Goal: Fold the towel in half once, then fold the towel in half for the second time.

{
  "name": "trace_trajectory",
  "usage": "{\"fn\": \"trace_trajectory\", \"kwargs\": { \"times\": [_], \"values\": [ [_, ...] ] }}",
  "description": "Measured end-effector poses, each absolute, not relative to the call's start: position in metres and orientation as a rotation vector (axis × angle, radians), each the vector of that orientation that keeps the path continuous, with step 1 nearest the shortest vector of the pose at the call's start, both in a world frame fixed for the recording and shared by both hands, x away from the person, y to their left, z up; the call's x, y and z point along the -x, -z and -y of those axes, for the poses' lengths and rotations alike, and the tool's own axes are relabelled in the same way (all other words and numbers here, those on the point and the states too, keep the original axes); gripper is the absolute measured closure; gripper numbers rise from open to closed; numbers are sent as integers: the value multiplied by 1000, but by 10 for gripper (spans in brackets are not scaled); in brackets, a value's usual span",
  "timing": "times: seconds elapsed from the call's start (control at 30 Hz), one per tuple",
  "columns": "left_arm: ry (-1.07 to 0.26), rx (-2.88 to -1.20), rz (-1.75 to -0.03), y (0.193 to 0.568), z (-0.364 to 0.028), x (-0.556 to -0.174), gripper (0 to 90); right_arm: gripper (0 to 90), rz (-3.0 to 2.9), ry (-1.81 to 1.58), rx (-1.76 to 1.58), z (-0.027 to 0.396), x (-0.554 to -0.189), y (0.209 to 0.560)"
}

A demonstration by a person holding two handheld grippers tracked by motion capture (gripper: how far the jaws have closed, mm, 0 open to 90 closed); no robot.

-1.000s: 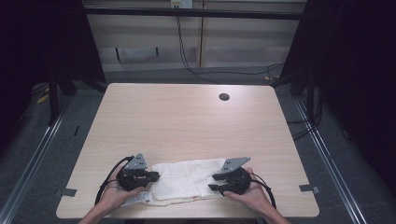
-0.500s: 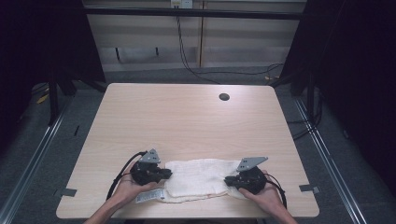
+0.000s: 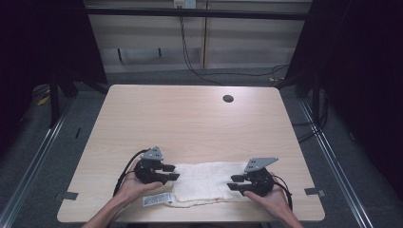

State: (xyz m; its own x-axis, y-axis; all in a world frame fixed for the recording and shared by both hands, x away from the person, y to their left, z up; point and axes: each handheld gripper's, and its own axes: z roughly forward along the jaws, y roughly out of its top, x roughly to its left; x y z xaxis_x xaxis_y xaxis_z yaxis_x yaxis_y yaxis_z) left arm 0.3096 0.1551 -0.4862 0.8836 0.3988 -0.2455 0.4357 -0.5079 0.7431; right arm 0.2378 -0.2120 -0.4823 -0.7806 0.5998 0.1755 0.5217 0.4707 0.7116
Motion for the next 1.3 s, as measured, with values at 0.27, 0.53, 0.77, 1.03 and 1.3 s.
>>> {"fn": "trace_trajectory", "kwargs": {
  "times": [0.27, 0.53, 0.77, 1.03, 1.3],
  "values": [
    [12, -2133, -653, 483, -157, -332, 491, 583, -2653, -1225, -927, 176, -234, 477],
    [-20, -2140, -665, 478, -143, -349, 458, 580, -2748, -1234, -810, 136, -240, 474],
    [-43, -2137, -686, 478, -147, -359, 445, 594, -2806, -1266, -720, 101, -244, 472],
    [-59, -2129, -689, 476, -157, -357, 427, 610, -2880, -1257, -627, 69, -238, 482],
    [-51, -2143, -701, 481, -161, -355, 417, 563, -2911, -1212, -572, 41, -235, 490]
  ]
}}
